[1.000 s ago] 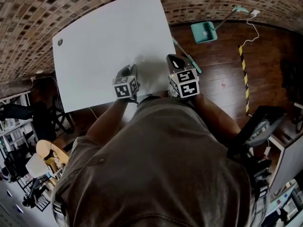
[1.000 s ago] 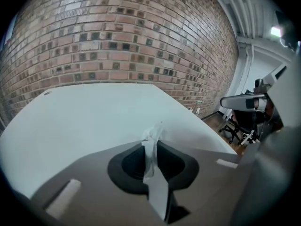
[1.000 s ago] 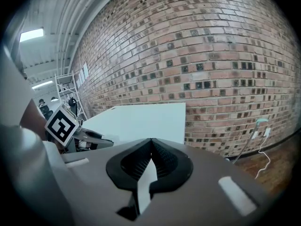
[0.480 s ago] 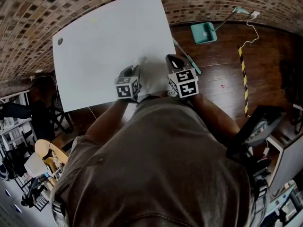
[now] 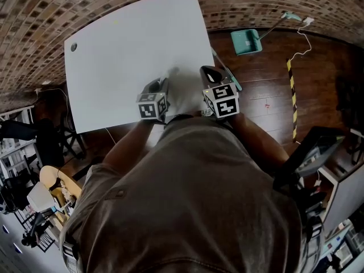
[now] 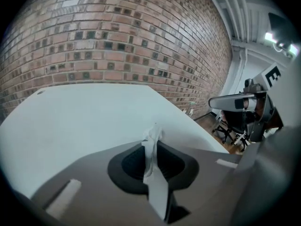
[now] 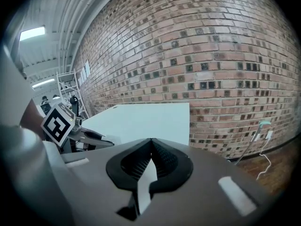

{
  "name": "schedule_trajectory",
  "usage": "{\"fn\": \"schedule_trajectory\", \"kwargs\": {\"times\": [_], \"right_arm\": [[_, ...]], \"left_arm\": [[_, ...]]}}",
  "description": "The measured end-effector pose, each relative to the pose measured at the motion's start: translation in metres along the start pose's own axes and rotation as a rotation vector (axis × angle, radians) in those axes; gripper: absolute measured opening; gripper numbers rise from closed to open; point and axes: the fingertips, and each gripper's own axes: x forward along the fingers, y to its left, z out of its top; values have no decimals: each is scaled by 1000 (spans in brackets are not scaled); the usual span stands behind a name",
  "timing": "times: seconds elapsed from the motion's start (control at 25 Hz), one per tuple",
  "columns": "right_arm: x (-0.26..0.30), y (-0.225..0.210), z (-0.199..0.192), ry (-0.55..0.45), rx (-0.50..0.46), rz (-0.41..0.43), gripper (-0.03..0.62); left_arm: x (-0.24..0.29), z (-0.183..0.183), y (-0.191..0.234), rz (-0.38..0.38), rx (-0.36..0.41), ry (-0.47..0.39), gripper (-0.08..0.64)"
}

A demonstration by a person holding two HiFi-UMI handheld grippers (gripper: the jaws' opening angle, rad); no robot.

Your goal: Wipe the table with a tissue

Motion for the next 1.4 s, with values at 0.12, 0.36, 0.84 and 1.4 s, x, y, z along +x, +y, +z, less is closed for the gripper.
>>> {"fn": "schedule_trajectory", "kwargs": {"times": [0.12, 0.36, 0.84, 1.4], "right_arm": [[5, 0, 7, -3, -2, -2, 14], [18, -3, 22, -11, -9, -17, 14], [23, -2, 21, 1, 2, -25, 14], [28, -7, 14, 30, 2, -24, 14]], "left_arm": [[-9, 10, 24, 51, -29, -36, 38], [-20, 36, 91, 186, -88, -87, 38], [9, 23, 112, 242, -37, -11, 38], [20, 22, 75, 167, 1, 24, 38]]}}
